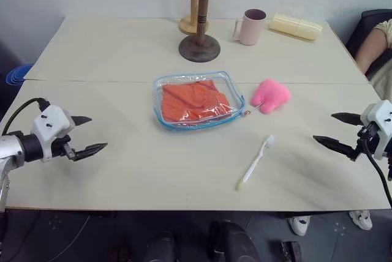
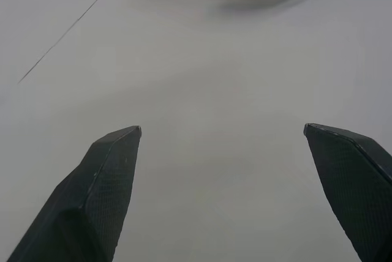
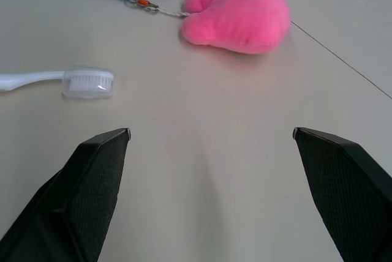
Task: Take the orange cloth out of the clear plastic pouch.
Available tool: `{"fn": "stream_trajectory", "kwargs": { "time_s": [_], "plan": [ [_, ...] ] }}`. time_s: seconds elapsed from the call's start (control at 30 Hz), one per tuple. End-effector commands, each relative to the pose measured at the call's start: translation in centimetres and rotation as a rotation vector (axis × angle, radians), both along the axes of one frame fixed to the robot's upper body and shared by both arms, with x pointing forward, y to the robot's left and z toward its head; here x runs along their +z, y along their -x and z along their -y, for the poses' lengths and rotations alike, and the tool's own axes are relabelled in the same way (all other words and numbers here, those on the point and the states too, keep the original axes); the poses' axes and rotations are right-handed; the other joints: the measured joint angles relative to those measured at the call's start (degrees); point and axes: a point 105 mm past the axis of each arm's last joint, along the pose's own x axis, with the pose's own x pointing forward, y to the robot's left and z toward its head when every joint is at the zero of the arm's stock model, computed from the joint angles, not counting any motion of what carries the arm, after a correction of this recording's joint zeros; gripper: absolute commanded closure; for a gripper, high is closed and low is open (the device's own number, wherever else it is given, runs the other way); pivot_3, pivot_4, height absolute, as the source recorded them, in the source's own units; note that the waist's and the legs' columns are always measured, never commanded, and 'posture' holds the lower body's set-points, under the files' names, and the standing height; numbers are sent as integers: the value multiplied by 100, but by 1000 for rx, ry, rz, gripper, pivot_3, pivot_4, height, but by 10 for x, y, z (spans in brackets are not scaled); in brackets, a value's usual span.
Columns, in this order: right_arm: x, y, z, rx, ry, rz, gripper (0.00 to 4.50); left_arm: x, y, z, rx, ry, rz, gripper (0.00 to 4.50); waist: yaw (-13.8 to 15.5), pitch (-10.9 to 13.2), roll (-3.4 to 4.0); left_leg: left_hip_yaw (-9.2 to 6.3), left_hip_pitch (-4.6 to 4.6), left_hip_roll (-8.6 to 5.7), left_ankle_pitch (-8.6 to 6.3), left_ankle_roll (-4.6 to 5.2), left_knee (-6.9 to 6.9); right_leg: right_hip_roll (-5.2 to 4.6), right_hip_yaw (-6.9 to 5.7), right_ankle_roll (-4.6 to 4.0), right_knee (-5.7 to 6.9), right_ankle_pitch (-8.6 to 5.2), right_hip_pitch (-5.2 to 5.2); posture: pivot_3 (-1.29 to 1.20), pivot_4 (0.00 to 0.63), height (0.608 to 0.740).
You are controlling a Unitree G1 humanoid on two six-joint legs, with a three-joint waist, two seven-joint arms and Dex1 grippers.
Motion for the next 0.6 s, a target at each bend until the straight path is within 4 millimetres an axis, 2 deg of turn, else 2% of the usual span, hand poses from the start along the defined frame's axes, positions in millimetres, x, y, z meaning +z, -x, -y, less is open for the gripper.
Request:
{"fn": "stream_trajectory", "kwargs": {
  "time_s": [0.03, 0.3, 0.4, 0.5, 0.6],
  "plan": [
    [10, 3, -9, 25, -40, 15, 37, 10, 2, 14, -49, 36, 13, 0, 0, 0, 0, 0, 0, 0, 0, 0, 0, 0, 0, 0, 0, 0, 0, 0, 150, 740],
    [11, 8, -18, 36, -51, -4, 37, 16, 5, 29, -104, 93, -12, 0, 3, 0, 0, 0, 0, -1, 0, 0, 0, 0, 2, 0, 0, 0, 0, 0, 150, 740],
    [14, 14, -34, 78, -77, -10, 37, 24, 13, 53, -210, 168, -59, 0, 13, 0, 0, -2, 0, 0, 0, 0, 0, 0, 1, 0, 0, 0, 0, 0, 150, 740],
    [14, 22, -56, 139, -71, -12, 37, 26, 30, 99, -421, 194, -150, 0, 27, 0, 0, -4, -2, -2, 0, 0, 0, 0, 3, 0, -1, 0, 2, 0, 150, 740],
    [15, 28, -69, 176, -51, -4, 37, 32, 32, 127, -504, 217, -160, 0, 54, 0, 0, -5, -2, -3, 0, 0, 1, 1, 3, 0, -3, 0, 4, 0, 150, 740]
  ]
}}
